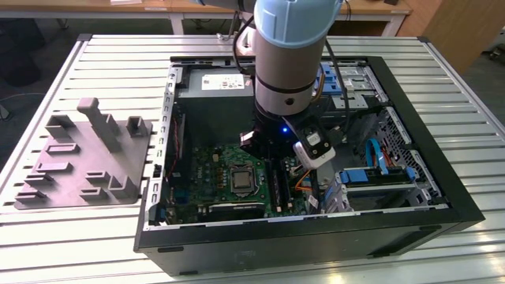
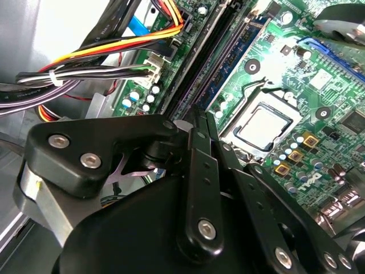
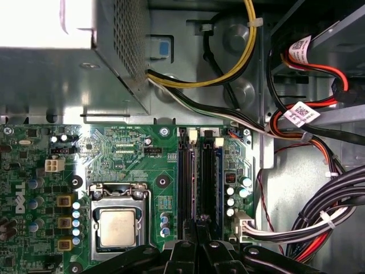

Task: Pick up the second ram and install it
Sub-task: 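Insert the second ram into the second slot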

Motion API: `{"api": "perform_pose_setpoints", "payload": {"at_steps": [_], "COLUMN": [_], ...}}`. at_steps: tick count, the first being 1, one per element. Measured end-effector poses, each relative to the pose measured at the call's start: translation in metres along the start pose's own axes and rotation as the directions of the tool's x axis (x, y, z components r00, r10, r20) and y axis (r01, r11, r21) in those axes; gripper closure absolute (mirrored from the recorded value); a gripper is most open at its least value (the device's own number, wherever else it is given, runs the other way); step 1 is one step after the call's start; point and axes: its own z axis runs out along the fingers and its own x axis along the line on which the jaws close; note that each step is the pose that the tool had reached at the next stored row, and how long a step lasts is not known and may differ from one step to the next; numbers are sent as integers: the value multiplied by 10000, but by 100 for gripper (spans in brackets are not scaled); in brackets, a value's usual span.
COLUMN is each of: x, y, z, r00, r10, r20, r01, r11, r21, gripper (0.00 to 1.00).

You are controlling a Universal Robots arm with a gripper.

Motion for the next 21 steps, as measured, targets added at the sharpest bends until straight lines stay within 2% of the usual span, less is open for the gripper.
{"api": "perform_pose_setpoints", "payload": {"at_steps": [21], "x": [1], "y": [-7], "z": [22], "r00": [10000], "r10": [0], "r20": [0], "r01": [0], "r11": [10000], "r21": [-2], "gripper": [89]}}
